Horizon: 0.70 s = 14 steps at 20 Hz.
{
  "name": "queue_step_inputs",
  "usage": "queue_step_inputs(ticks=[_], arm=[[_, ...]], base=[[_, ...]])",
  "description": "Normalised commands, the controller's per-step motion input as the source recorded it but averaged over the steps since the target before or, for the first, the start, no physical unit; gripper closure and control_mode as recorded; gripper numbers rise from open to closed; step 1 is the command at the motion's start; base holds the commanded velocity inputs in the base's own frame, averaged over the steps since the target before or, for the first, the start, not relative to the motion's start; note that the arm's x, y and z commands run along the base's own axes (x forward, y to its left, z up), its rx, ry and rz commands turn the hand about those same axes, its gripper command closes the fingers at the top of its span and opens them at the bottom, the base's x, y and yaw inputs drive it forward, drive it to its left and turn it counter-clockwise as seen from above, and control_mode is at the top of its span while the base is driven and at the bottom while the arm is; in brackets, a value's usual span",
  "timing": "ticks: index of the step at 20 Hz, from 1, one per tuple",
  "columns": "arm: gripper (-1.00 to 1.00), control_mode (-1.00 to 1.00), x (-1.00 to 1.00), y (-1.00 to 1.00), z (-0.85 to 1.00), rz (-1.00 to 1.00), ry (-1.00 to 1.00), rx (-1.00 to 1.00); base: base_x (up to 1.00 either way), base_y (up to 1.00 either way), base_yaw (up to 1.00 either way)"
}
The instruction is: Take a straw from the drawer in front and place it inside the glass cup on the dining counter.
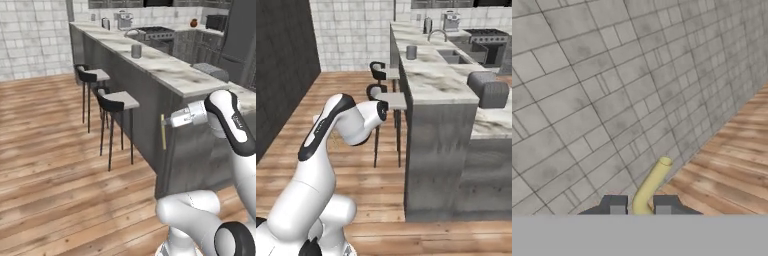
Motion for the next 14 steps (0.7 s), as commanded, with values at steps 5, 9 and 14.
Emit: queue_step_inputs(ticks=[5, 9, 14], arm=[[1.00, 1.00, 0.00, 0.00, 0.00, 0.00, 0.00, 0.00], [1.00, 1.00, 0.00, 0.00, 0.00, 0.00, 0.00, 0.00], [1.00, 1.00, 0.00, 0.00, 0.00, 0.00, 0.00, 0.00]], base=[[0.47, 0.90, -0.31], [0.72, 0.72, -0.24], [0.87, 0.69, -0.16]])
